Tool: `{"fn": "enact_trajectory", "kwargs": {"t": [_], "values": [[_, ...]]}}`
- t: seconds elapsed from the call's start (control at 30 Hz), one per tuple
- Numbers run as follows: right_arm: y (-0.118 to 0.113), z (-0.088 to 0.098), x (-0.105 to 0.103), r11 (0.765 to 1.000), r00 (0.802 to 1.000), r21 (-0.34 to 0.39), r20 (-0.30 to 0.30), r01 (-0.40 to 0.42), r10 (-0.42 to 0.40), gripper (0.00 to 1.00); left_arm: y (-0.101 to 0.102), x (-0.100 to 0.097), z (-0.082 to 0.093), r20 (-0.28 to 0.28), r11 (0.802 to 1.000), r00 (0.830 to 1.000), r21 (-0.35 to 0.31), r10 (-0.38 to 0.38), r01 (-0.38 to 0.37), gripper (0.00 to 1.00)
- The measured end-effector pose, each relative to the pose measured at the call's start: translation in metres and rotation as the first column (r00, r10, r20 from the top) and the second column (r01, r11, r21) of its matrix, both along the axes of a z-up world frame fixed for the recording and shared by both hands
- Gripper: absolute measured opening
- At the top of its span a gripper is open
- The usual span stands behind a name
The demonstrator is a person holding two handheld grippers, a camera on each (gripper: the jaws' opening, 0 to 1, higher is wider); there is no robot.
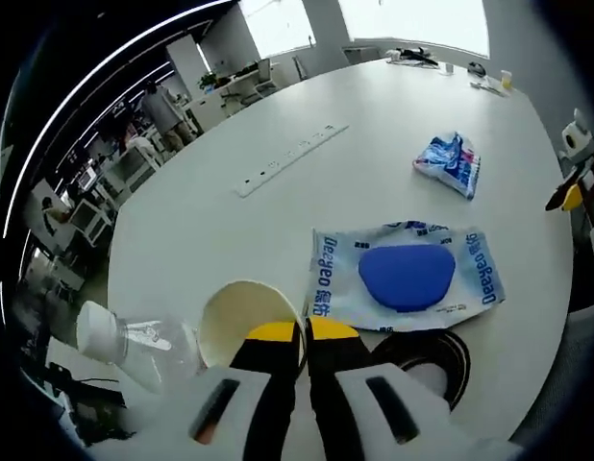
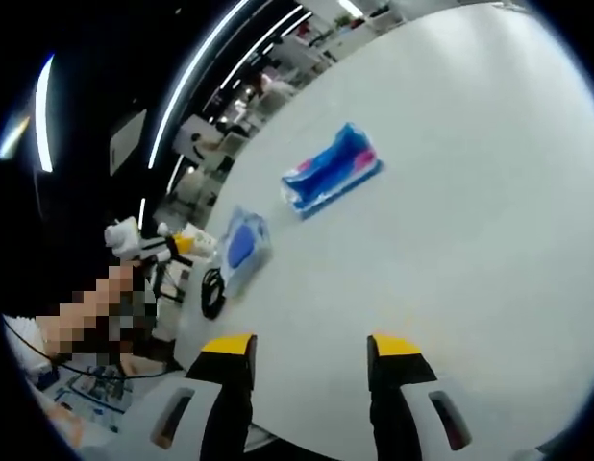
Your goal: Arrange the tabletop items into an orderly group along one side of the table until the central work area is clear of visible clutter.
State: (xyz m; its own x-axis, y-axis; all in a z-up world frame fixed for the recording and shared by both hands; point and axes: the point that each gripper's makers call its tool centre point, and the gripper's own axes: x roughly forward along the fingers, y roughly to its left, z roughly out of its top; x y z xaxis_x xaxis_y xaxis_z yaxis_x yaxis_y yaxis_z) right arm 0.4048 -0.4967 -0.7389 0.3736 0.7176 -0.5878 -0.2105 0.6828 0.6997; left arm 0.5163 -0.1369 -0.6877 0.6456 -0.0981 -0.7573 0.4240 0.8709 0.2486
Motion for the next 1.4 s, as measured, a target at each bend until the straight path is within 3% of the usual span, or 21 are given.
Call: {"fn": "enact_trajectory", "kwargs": {"t": [0.5, 0.83, 1.2, 1.4], "values": [[0.012, 0.000, 0.004, 0.999, 1.000, 0.039, -0.027, 0.007, -0.006, 0.46, 0.003, -0.001, -0.014, -0.035, 1.000, 0.999, -0.023, 0.003, -0.003, 0.00], [0.008, -0.001, 0.003, 0.999, 0.999, 0.045, -0.040, 0.026, -0.024, 0.46, 0.002, -0.011, -0.023, -0.111, 0.998, 0.993, 0.042, -0.046, 0.051, 0.00], [0.007, -0.001, 0.002, 0.998, 0.999, 0.048, -0.039, 0.038, -0.036, 0.46, 0.001, -0.005, -0.025, -0.107, 0.998, 0.993, 0.026, -0.050, 0.053, 0.00], [0.008, -0.001, -0.001, 0.998, 0.999, 0.049, -0.043, 0.034, -0.032, 0.46, 0.004, -0.002, -0.024, -0.089, 1.000, 0.996, 0.013, -0.017, 0.018, 0.00]]}}
